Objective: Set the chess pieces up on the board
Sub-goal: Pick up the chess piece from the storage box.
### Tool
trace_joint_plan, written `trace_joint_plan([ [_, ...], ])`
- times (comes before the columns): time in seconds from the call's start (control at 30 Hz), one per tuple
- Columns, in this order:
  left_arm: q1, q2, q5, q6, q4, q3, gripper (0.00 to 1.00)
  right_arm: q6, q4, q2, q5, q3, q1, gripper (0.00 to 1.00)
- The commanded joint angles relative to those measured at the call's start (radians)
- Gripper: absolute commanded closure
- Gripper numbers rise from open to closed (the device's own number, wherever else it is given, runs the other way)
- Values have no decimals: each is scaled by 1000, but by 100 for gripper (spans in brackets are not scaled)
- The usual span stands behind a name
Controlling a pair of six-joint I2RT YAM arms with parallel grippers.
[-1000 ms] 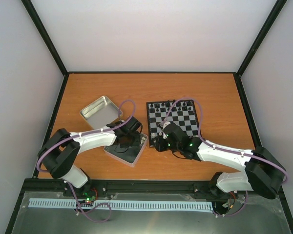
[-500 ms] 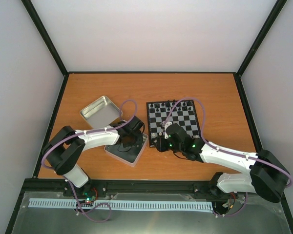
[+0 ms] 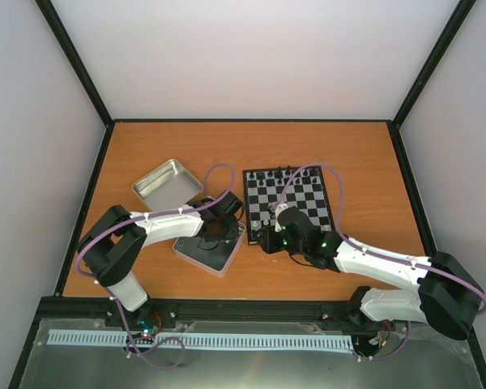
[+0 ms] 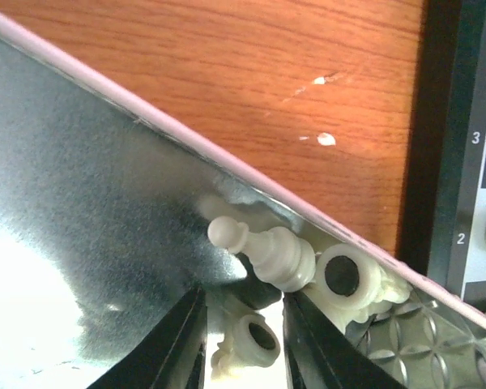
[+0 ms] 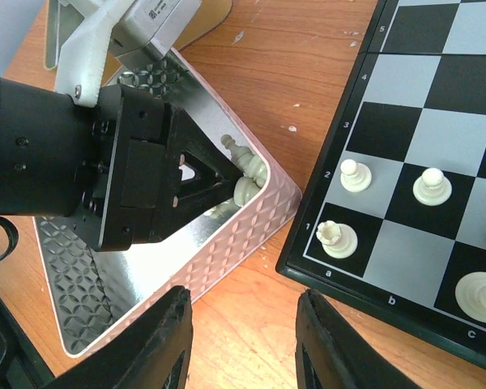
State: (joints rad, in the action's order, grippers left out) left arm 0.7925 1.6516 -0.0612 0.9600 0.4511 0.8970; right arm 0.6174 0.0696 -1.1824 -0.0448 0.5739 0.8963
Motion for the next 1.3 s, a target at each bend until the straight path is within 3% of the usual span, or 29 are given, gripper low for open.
trace_joint_plan([
  [0.0, 5, 56, -10, -63, 119, -11, 72, 0, -22, 19, 23, -12, -5, 64],
  [0.13, 5, 63, 32, -91, 111, -12, 79, 1, -22, 25, 28, -12, -5, 64],
  [0.47, 5, 48, 65, -206, 148, -19, 70, 13, -30, 30, 30, -22, -5, 64],
  [0.63, 5, 92, 49, -236, 168, 8, 79, 16, -28, 33, 31, -23, -5, 64],
  [0.8, 5, 116, 5, -235, 189, 17, 81, 19, -28, 43, 36, -26, -5, 64],
  [1.0, 5, 139, 0, -261, 229, 42, 73, 20, -26, 48, 38, -27, -5, 64],
  [1.27, 5, 137, -33, -263, 253, 33, 86, 22, -31, 50, 41, -29, -5, 64],
])
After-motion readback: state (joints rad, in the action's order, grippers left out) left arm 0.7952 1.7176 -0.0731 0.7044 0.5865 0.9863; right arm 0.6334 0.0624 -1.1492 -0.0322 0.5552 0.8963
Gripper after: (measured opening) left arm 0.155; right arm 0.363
